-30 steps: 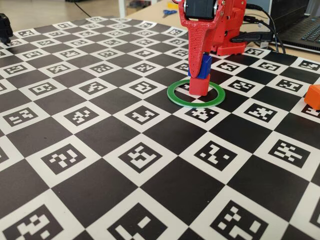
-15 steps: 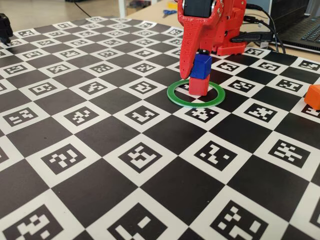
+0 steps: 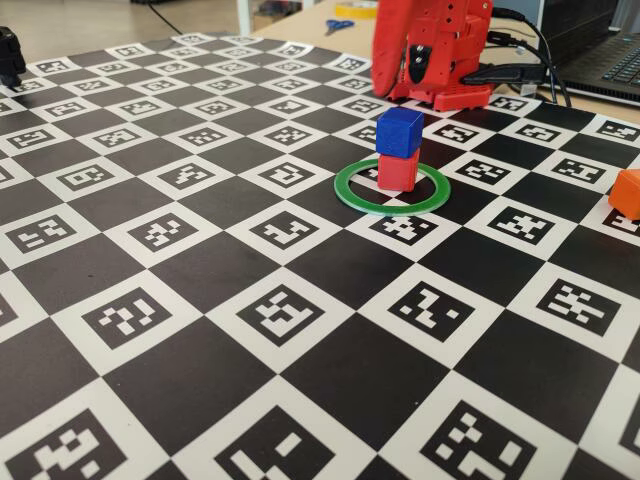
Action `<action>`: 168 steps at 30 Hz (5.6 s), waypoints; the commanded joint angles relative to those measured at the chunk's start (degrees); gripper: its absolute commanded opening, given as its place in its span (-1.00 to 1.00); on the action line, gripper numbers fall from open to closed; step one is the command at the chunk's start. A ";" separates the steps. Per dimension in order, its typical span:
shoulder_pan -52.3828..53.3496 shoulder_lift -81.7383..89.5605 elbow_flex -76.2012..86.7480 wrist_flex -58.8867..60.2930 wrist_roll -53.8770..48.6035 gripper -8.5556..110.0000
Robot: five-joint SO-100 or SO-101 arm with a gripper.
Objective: Grab the red cube then put it in the green circle then put the blue cube on top and finally the orange cube on top
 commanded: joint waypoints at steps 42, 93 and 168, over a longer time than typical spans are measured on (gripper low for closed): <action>-31.55 -21.09 -21.97 -2.20 9.14 -0.04; -38.32 -31.99 -17.14 -14.15 7.21 -0.14; -10.90 -24.87 -52.73 22.59 5.27 -0.78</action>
